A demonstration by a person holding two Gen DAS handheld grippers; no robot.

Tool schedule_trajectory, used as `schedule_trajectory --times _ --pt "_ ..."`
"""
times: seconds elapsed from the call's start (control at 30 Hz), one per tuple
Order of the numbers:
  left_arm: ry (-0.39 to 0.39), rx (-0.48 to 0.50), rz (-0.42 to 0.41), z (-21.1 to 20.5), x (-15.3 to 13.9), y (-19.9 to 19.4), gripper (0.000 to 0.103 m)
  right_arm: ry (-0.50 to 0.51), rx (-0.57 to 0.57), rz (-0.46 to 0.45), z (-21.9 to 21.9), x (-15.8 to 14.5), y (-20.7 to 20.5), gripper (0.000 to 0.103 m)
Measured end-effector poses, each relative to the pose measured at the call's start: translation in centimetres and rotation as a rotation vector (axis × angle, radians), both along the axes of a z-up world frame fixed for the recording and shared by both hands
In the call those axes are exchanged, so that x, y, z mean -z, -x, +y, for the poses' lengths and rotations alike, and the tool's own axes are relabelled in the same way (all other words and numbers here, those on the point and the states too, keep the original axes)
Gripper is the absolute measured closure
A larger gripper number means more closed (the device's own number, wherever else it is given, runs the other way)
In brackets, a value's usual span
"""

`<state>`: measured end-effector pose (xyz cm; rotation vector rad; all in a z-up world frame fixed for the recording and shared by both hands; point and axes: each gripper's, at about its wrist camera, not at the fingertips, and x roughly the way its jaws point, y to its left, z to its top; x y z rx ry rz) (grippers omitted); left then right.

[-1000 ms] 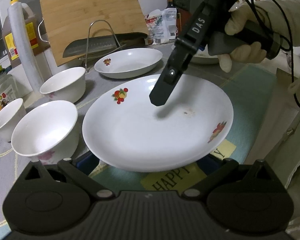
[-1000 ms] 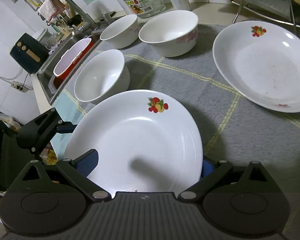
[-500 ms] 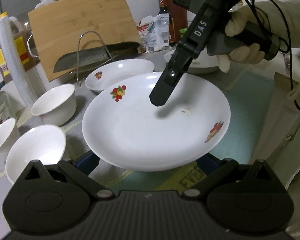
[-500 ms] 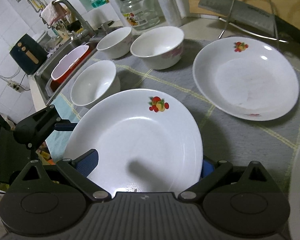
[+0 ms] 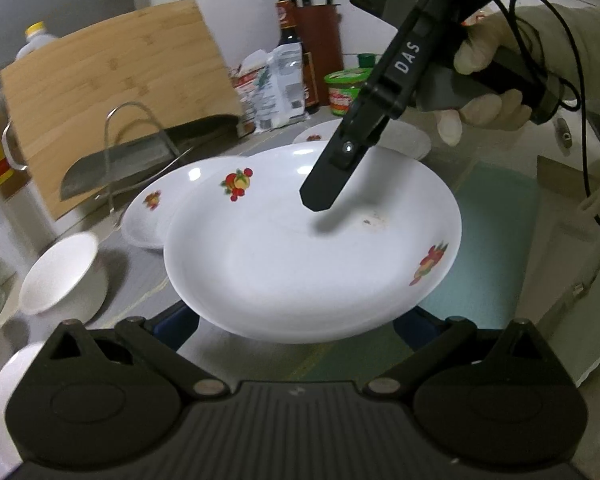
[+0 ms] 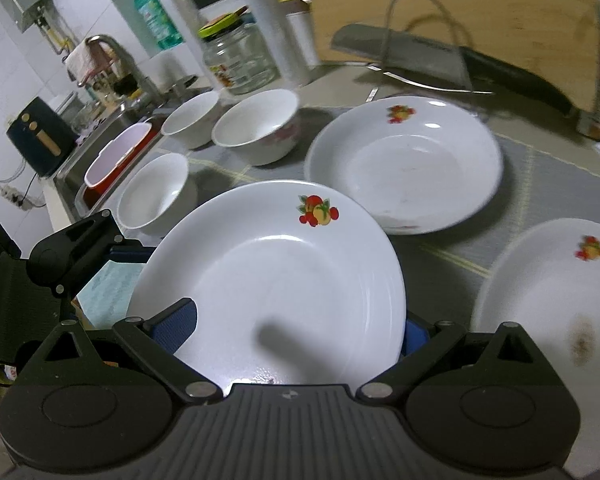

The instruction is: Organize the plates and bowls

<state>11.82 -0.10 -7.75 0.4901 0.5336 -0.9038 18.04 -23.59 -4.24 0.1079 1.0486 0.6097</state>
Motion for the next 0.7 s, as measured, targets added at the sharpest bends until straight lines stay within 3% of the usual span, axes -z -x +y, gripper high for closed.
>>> schedule_trajectory --times 0.7 --pt "0.005 0.114 0.012 -11.3 0.9 -2.8 0.001 0.024 0.122 -0.008 -11.9 0.2 -0.4 0.001"
